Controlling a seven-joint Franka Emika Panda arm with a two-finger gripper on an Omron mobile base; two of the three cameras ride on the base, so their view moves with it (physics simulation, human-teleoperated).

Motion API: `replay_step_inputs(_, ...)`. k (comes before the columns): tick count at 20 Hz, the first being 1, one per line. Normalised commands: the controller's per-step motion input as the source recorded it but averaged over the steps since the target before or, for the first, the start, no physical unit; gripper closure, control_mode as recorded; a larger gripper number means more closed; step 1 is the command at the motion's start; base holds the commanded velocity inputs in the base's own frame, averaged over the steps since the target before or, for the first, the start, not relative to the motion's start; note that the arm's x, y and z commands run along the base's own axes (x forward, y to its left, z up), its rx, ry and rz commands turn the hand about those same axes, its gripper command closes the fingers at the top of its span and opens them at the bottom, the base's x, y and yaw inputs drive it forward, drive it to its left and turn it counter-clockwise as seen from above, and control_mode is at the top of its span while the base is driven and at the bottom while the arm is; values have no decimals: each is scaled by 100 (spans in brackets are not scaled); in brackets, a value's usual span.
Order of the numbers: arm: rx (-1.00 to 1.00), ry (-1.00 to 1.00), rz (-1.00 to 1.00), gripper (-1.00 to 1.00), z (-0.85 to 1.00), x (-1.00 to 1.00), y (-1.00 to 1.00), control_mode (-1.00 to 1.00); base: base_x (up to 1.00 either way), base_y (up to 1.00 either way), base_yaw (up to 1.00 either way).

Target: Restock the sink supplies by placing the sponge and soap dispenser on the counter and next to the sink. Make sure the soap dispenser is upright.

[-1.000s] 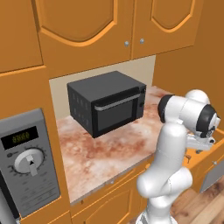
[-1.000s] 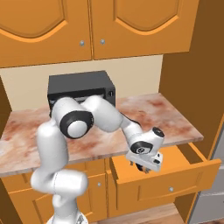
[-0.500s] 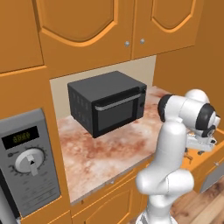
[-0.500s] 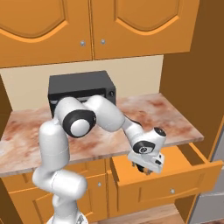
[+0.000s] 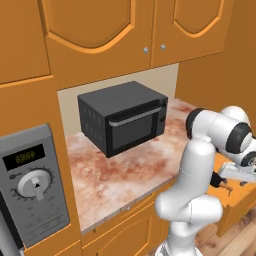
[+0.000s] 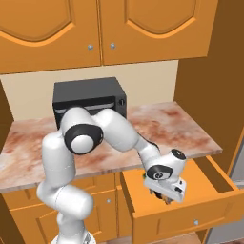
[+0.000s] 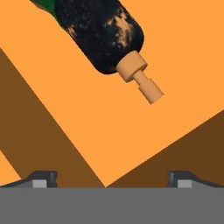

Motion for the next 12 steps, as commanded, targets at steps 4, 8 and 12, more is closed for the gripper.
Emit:
replay_step_inputs(4,5,0,-1,-100,-2,-98,-73,-100,0,0,0)
replay_step_inputs(8,8,0,-1,-100,0,-73,-77,-100,0,0,0)
replay_step_inputs(12,3,5,0,-100,10,-4,-33,-100,0,0,0)
